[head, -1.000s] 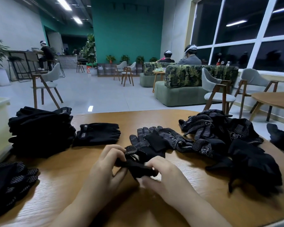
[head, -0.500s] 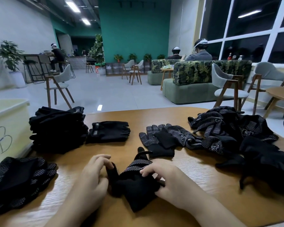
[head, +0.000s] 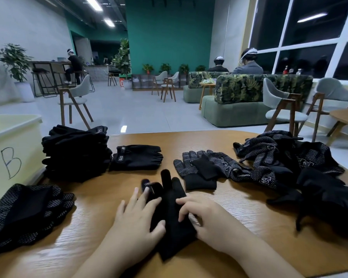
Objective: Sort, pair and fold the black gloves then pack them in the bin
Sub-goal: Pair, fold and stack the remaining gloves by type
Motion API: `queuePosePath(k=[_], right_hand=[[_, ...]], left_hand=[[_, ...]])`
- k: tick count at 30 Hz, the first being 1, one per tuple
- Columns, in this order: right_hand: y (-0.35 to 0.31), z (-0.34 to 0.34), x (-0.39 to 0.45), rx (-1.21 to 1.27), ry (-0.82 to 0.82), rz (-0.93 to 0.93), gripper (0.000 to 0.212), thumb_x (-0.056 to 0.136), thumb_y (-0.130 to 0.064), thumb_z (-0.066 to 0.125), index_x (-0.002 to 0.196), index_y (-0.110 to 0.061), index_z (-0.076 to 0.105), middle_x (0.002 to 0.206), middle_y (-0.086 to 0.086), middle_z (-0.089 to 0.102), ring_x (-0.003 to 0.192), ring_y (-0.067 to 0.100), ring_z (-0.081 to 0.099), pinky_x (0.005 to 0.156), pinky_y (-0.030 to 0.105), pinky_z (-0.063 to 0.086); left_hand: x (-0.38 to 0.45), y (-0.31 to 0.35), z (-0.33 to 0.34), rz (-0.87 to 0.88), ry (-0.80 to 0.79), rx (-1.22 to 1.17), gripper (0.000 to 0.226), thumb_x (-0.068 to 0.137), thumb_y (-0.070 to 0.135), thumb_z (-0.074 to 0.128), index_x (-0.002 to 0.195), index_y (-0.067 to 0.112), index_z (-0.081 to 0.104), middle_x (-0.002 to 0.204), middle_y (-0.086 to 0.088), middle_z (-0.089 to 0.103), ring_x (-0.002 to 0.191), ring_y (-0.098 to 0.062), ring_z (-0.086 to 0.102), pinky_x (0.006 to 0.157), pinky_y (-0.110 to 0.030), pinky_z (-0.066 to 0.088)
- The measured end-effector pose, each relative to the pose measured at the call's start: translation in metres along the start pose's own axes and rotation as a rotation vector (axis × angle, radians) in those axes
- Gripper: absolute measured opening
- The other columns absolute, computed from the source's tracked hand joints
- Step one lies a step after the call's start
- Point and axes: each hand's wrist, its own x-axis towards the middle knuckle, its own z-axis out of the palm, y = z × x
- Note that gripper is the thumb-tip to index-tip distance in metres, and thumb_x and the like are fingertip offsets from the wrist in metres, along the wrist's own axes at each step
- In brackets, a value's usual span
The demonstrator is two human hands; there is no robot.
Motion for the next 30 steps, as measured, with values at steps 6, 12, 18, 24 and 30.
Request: queuePosePath(k=[6,12,18,24,30], right_hand=[[0.005,0.002,-0.001,-0.042,0.022,0.083,0.023,0.085,-0.014,0.058,0.105,-0.024,0.06,0.123,-0.012,0.057,0.12,-0.008,0.042,0.1,0.008,0.029],[0.015,-0.004,0.004,-0.136,0.146,0.203,0.019,0.087,-0.006,0.055,0.091,-0.023,0.064,0.104,-0.012,0.06,0.104,0.005,0.048,0.089,0.004,0.03],[0.032,-0.014,0.024,-0.295,0.327,0.475,0.032,0.091,-0.018,0.055,0.123,-0.017,0.053,0.125,-0.003,0.052,0.118,0.016,0.042,0.103,0.026,0.032],[0.043,-0.02,0.05,-0.432,0.236,0.729,0.05,0.092,-0.039,0.047,0.137,-0.016,0.043,0.138,0.002,0.044,0.126,0.026,0.035,0.099,0.037,0.034],[0.056,-0.034,0.061,-0.363,0.346,0.757,0.031,0.089,-0.017,0.046,0.112,-0.02,0.067,0.111,0.008,0.063,0.105,0.028,0.053,0.078,0.034,0.046]], left_hand=[[-0.013,0.001,-0.015,0.249,-0.063,-0.192,0.074,0.063,0.09,0.029,0.121,0.047,0.042,0.142,0.039,0.008,0.135,0.017,-0.012,0.115,-0.018,-0.002],[-0.015,-0.004,-0.01,0.329,-0.04,-0.395,0.016,0.07,0.059,0.057,0.076,0.045,0.052,0.121,0.035,0.045,0.128,0.02,0.025,0.109,-0.016,0.026],[-0.016,-0.009,-0.014,0.292,-0.018,-0.495,0.028,0.073,0.06,0.053,0.07,0.034,0.062,0.117,0.035,0.046,0.127,0.015,0.031,0.103,-0.013,0.027],[-0.016,-0.007,-0.016,0.279,0.012,-0.497,0.023,0.076,0.057,0.054,0.088,0.041,0.065,0.12,0.036,0.048,0.122,0.013,0.039,0.101,-0.014,0.033],[-0.013,-0.005,-0.013,0.258,-0.065,-0.381,0.043,0.074,0.069,0.041,0.116,0.061,0.045,0.135,0.046,0.028,0.131,0.024,0.011,0.111,-0.013,0.015]])
